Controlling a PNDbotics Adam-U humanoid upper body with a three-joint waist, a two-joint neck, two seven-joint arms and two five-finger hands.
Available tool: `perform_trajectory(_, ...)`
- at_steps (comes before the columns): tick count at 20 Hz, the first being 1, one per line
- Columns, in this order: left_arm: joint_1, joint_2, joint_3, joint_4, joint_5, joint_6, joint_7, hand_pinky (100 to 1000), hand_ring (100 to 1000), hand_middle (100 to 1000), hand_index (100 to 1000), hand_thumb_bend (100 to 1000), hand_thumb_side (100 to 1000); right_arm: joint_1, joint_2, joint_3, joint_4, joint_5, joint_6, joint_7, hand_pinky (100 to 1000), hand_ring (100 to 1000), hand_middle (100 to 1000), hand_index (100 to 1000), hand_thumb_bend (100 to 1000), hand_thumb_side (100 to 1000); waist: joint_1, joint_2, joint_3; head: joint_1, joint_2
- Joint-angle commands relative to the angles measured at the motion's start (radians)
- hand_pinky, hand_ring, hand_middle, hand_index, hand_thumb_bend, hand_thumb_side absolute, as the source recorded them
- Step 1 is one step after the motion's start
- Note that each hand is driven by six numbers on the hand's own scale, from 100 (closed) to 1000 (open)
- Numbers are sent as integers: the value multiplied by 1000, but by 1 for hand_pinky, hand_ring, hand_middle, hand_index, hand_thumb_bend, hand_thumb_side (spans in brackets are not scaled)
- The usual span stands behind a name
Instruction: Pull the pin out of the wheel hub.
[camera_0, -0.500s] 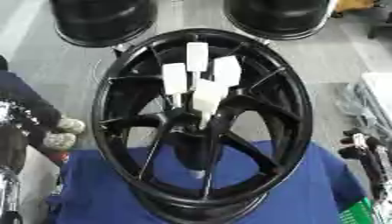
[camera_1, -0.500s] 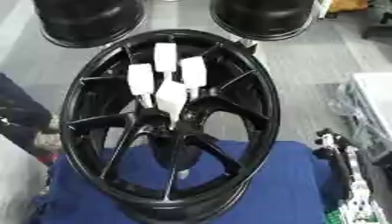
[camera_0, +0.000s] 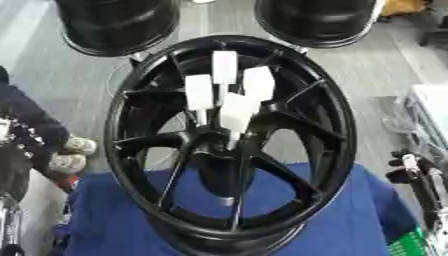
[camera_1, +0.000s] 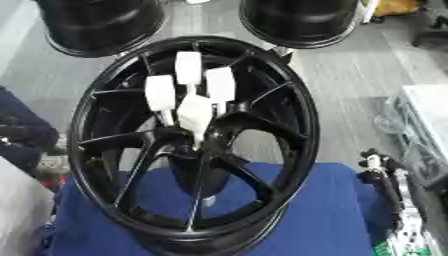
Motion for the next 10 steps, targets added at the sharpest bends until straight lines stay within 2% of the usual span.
perform_trajectory(1,-11,10,-1,-26,3,-2,-7,732,609,577,665,423,778,-5,-9,-3,-17,-1,0,0,595,547,584,718,100,890,1,-19,-1,-2,-7)
perform_trajectory(5,-17,30,-2,-40,10,-10,-6,732,617,581,665,419,772,-5,-9,-2,-17,0,0,0,594,547,584,718,100,889,1,-18,-2,-2,-7)
perform_trajectory(10,-37,165,-12,-69,24,-59,1,729,619,584,666,399,725,-1,-12,-2,-17,2,1,-1,594,547,584,718,100,887,7,-22,-2,-11,-13)
